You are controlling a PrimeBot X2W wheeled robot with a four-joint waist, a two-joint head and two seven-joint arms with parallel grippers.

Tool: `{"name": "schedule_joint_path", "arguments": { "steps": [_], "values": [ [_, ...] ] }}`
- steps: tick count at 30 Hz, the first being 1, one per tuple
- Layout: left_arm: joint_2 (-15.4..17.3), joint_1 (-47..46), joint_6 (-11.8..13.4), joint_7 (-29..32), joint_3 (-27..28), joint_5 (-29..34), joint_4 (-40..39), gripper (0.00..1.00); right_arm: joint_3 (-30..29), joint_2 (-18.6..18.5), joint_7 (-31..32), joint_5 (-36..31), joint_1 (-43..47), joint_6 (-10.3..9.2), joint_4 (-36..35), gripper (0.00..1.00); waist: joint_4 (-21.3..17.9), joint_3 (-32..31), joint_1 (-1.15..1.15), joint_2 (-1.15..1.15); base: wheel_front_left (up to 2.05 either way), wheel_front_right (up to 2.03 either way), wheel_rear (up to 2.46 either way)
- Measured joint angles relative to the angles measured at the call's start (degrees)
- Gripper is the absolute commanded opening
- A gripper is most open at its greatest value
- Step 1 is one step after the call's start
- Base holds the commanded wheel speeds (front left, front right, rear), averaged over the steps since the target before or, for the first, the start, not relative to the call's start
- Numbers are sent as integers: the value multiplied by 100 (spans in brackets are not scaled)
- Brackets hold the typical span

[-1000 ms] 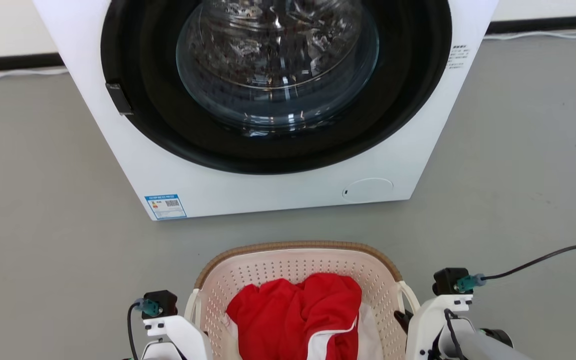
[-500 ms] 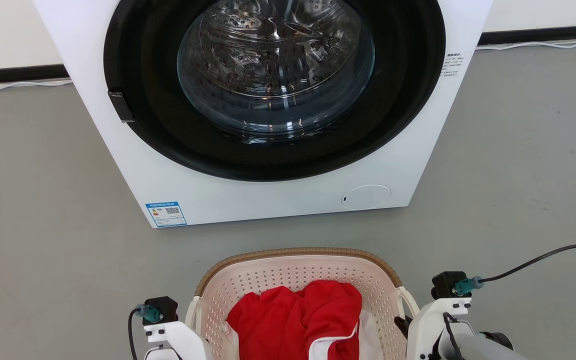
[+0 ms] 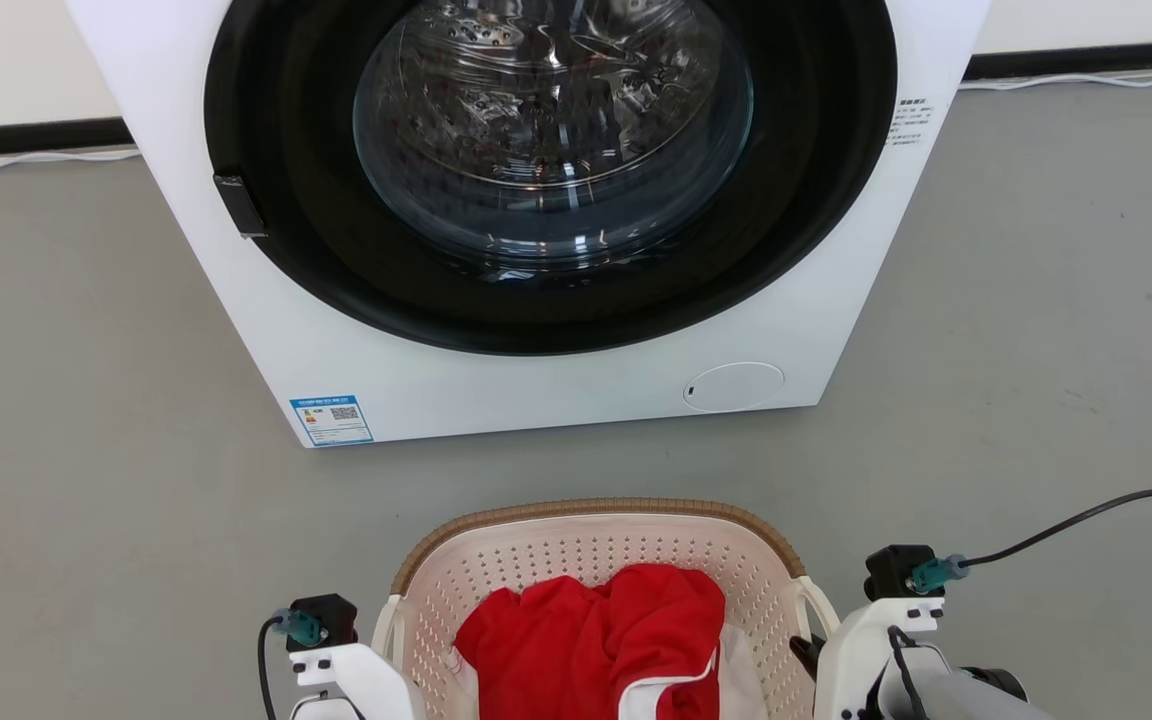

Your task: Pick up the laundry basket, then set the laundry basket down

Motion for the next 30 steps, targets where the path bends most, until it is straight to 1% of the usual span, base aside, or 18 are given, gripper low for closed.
{"name": "schedule_joint_path", "arguments": {
  "steps": [18,30],
  "values": [
    [1,-1,31,-29,-148,-197,2,0,158,-8,-45,118,-10,0,2,0,-9,60,0,0,0,0,0],
    [0,-164,51,-203,-225,-247,0,0,210,-29,-246,122,-188,0,36,0,-22,403,0,0,0,0,0]
  ]
}}
